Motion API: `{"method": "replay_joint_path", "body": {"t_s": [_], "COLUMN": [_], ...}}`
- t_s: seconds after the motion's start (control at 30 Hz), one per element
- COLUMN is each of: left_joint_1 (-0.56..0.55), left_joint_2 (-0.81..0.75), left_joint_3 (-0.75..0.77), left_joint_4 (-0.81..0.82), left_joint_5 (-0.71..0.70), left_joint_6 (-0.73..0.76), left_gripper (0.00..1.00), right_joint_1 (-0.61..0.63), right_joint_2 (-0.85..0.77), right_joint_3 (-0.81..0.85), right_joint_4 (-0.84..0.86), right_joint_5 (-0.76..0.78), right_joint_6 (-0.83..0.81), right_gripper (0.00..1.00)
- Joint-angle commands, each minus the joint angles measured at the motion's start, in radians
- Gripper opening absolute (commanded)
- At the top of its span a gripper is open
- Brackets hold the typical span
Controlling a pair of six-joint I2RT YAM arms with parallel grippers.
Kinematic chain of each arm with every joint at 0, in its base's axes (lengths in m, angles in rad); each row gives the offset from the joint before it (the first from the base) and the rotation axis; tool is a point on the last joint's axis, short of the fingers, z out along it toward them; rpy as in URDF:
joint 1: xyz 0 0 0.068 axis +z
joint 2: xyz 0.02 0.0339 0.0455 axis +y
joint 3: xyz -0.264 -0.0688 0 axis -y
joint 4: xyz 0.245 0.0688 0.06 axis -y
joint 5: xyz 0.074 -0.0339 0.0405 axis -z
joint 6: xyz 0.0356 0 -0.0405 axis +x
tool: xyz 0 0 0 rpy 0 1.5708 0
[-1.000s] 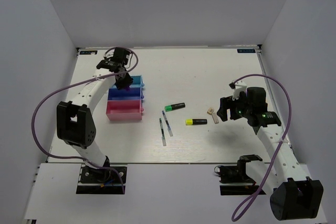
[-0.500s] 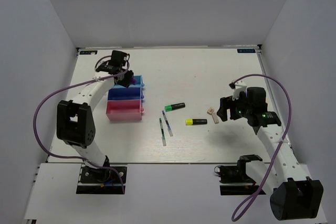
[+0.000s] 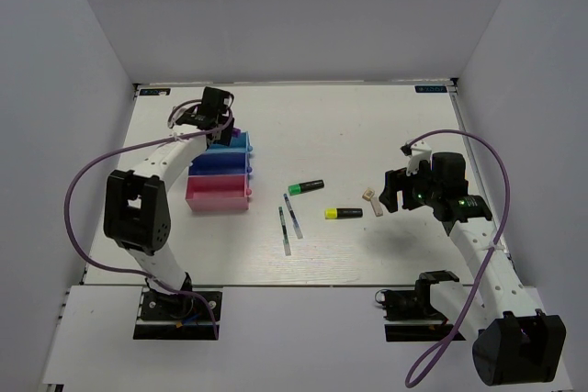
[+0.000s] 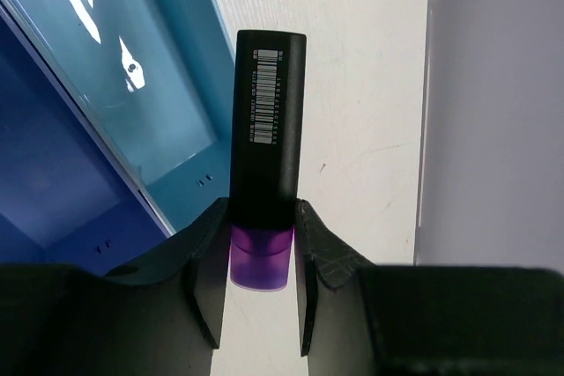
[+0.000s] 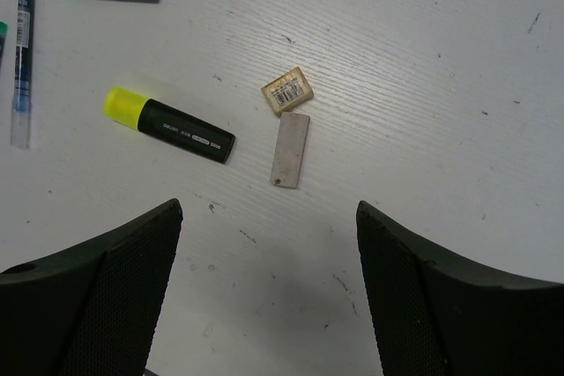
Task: Sort the stationery into containers
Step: Place the stationery in the storage box.
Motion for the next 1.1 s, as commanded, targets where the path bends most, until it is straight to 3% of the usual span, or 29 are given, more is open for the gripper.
{"method": "replay_joint_path", "body": {"t_s": [0.0,0.2,0.5,0.63,0.9,1.07], "left_joint_1": [-0.002,0.009,0.021,0.029,0.031,0.032], "left_joint_2": [-0.006,0.000,0.014,0.018,0.040,0.043], "left_joint_3": [0.001,-0.041,-0.053,-0.056,-0.056,-0.048], "left_joint_4": [0.004,0.006,-0.003,-0.002,0.007,0.006], "left_joint_5": [-0.060,-0.076,-0.084,-0.083,-0.080,-0.073], "left_joint_6": [-0.039,-0.053,-0.048,-0.042,-0.048,-0.042], "left_gripper": [0.00,0.03,0.16,0.27,0.35,0.48], "right_joint_1": [0.004,0.006,0.007,0.004,0.004,0.003], "right_joint_2": [-0.017,-0.020,-0.015,-0.017,-0.015,-0.015], "right_joint_3": [0.028,0.024,0.026,0.025,0.023,0.023], "right_joint_4": [-0.002,-0.004,-0.002,-0.004,-0.002,-0.002], "right_joint_5": [-0.011,-0.010,-0.008,-0.007,-0.002,-0.001], "right_joint_6": [0.006,0.006,0.006,0.004,0.004,0.006], "right_gripper": [0.82,0.82,0.82,0.82,0.82,0.82]}}
